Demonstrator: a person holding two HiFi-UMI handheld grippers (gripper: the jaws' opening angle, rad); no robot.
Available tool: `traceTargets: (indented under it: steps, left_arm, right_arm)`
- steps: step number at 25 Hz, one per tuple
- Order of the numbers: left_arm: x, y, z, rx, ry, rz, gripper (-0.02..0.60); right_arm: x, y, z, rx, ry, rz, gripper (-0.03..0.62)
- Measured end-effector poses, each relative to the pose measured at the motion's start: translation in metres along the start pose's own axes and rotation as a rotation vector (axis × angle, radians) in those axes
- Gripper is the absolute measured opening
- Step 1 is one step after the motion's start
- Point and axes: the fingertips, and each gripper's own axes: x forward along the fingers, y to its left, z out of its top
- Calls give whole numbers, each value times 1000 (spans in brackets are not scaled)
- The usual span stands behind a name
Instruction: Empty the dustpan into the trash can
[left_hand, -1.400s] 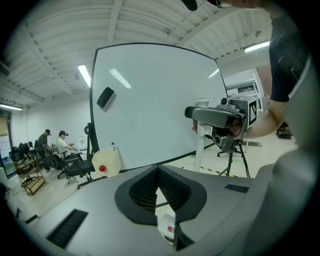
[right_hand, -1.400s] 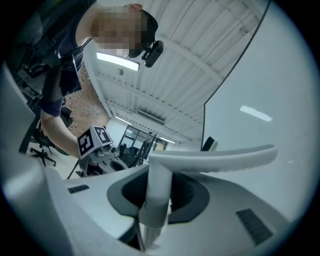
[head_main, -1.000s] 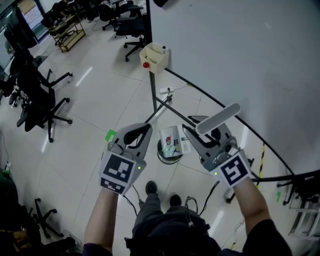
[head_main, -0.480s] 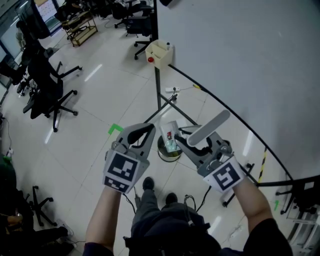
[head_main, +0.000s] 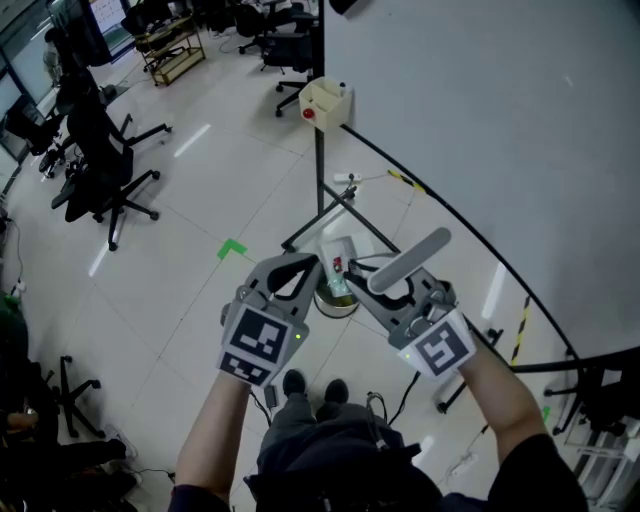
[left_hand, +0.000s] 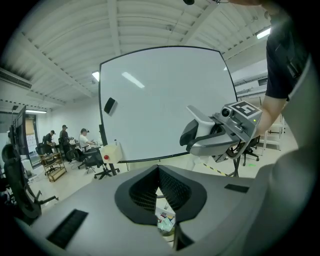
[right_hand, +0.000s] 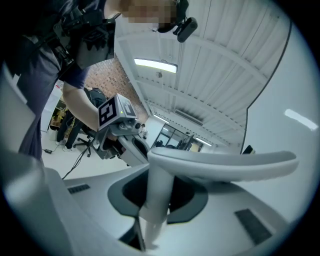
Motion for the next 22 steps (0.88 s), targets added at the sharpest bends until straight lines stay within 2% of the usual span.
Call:
traceTargets:
  steps: [8,15,22]
  left_arm:
    - [-35,9,-19,-35,-9,6,-3]
    - [-68,4,-47,-83,-9,-18,-3]
    - [-97,-1,-54,-83,-20,-18,-3]
  right_arm:
    - [16,47,10,-48,50,73,69]
    - [31,76,15,-53,110,58,66]
    - [33,103,16,-77,165,83,66]
